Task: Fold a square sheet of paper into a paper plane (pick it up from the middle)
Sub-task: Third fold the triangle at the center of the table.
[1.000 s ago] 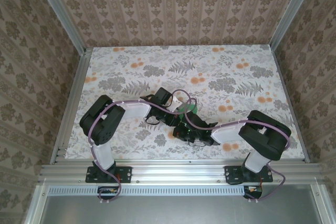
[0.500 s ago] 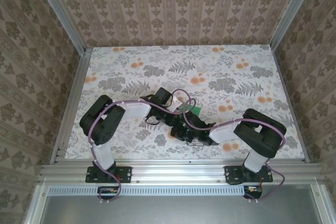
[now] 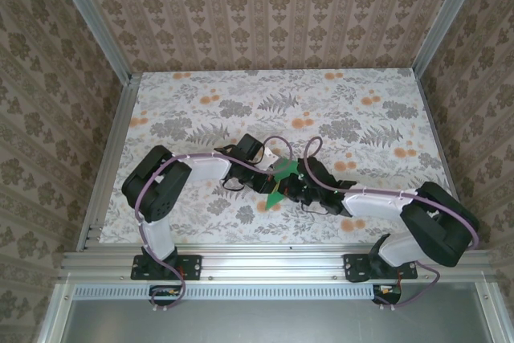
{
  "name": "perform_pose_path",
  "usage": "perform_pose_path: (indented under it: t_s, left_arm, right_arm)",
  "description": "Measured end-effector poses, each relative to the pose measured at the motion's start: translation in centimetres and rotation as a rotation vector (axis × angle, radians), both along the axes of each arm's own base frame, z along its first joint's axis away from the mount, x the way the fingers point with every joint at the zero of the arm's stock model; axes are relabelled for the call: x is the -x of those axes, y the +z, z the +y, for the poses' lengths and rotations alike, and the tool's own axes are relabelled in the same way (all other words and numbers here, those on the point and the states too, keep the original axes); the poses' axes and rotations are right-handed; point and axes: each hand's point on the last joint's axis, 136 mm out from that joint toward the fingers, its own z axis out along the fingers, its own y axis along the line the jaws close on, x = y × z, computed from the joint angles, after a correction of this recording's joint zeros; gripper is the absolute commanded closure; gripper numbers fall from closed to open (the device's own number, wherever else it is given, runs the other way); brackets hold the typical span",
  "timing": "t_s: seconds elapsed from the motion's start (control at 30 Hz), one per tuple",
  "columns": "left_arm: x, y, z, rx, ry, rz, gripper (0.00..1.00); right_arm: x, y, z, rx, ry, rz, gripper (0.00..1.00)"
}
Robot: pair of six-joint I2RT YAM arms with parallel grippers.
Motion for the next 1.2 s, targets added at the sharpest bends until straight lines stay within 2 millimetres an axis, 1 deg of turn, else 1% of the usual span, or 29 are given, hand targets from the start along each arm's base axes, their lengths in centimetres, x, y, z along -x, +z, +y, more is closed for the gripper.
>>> perform_pose_path:
  t_s: [0.1,0.23,0.27,0.4,0.53,0.67,0.73,0.8,0.9,0.93,1.03,1.2]
  left_arm:
    - [0.0,0.0,0.0,-0.004,0.000,0.003,1.00]
    - [0.0,0.0,0.0,-0.006,0.000,0.007,1.00]
    - [0.0,0.0,0.0,-0.007,0.000,0.008,1.00]
    - [0.0,-0.1,0.0,-0.009,0.000,0.010,1.00]
    - [0.0,-0.1,0.0,-0.008,0.000,0.010,1.00]
    - [0.0,-0.1,0.0,-0.008,0.000,0.009,1.00]
    - [0.0,-0.1,0.0,-0.009,0.000,0.010,1.00]
    - [0.0,0.0,0.0,-0.010,0.000,0.011,1.00]
    - [0.0,0.0,0.0,-0.012,0.000,0.013,1.00]
    - [0.0,-0.1,0.0,-0.013,0.000,0.014,1.00]
    - [0.0,0.0,0.0,-0.014,0.000,0.015,1.00]
    - [0.0,-0.1,0.0,-0.016,0.000,0.017,1.00]
  right_arm:
    - [-0.6,-1.3,-0.7,0.019,-0.016,0.026,0.93]
    - [-0.1,-4.3,-0.8,0.060,-0.002,0.089,0.94]
    - [-0.1,-4.5,-0.7,0.056,0.003,0.091,0.94]
    - [-0.3,-4.4,-0.7,0.051,0.004,0.082,0.93]
    - [0.1,-4.1,-1.1,0.069,0.015,0.085,0.93]
    - [-0.6,-2.6,-1.9,0.059,0.002,0.051,0.93]
    - [-1.1,-2.4,-2.3,0.057,-0.008,0.041,0.93]
    - [-1.4,-2.7,-2.8,0.059,-0.020,0.046,0.93]
    - [-1.2,-4.4,-3.8,0.084,-0.036,0.079,0.93]
    - [-1.2,-4.6,-3.8,0.076,-0.035,0.079,0.93]
    - [-1.4,-4.5,-3.8,0.062,-0.032,0.077,0.93]
    - [-1.2,-4.1,-4.0,0.077,-0.015,0.081,0.92]
